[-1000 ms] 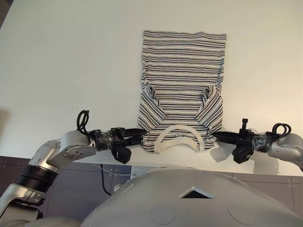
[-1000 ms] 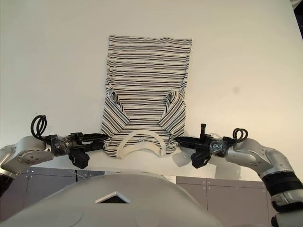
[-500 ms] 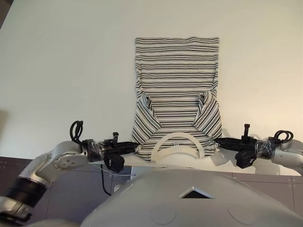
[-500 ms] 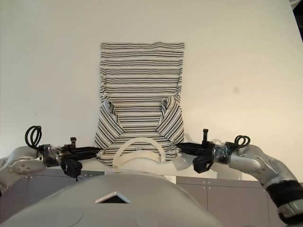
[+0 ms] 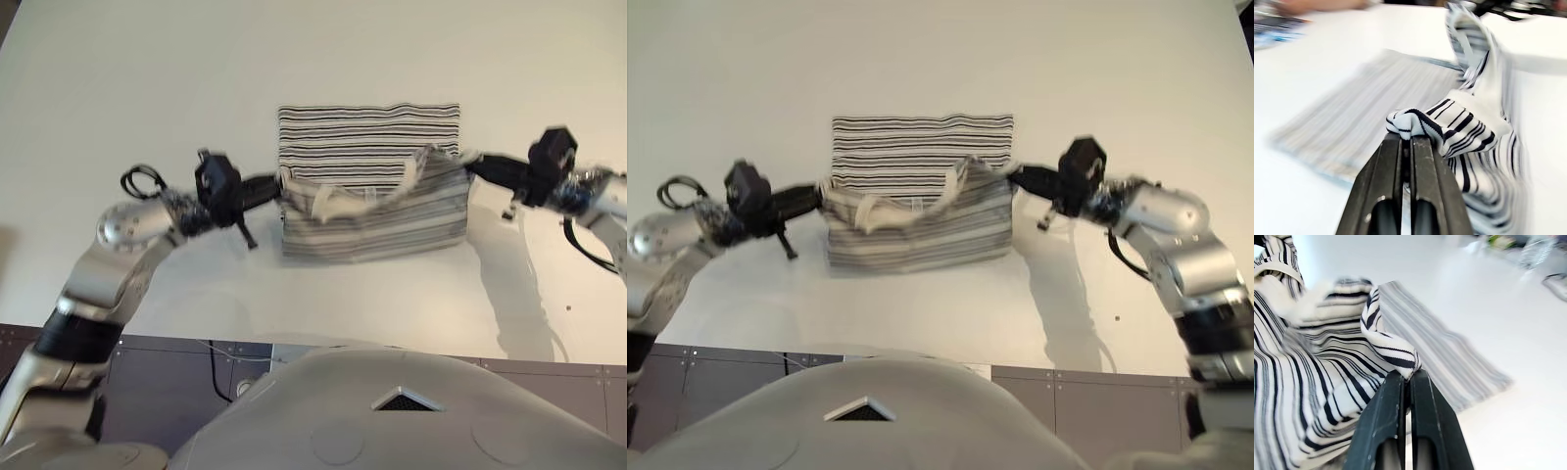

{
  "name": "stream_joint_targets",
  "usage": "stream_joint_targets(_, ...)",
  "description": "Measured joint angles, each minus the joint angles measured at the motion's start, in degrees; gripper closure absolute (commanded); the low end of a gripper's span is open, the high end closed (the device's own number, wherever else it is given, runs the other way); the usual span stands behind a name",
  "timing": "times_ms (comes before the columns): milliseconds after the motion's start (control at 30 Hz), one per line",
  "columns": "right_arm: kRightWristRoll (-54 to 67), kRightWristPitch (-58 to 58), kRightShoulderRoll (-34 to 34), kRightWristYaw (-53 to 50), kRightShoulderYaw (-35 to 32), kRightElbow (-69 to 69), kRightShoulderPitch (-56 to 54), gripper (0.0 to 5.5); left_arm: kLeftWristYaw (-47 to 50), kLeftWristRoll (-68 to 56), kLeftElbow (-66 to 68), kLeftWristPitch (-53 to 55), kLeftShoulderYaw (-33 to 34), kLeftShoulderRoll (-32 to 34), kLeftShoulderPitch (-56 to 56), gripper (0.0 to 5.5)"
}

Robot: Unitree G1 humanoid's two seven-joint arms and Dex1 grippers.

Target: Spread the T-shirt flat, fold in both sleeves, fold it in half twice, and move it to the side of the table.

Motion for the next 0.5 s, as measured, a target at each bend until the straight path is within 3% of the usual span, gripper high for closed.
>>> stream_joint_targets(267, -23.2, -3.54, 16.71, -9.81, 0.47, 22.99, -14.76, 5.4, -4.04, 16.19, 38.59, -10.24, -0.59, -15.84, -24.17, 5.39)
stream_joint_targets(500, -29.21, -6.04, 22.2, -12.18, -2.45, 30.58, -18.12, 5.4, -2.6, 25.02, 61.64, -22.73, 0.66, -23.77, -32.97, 5.39)
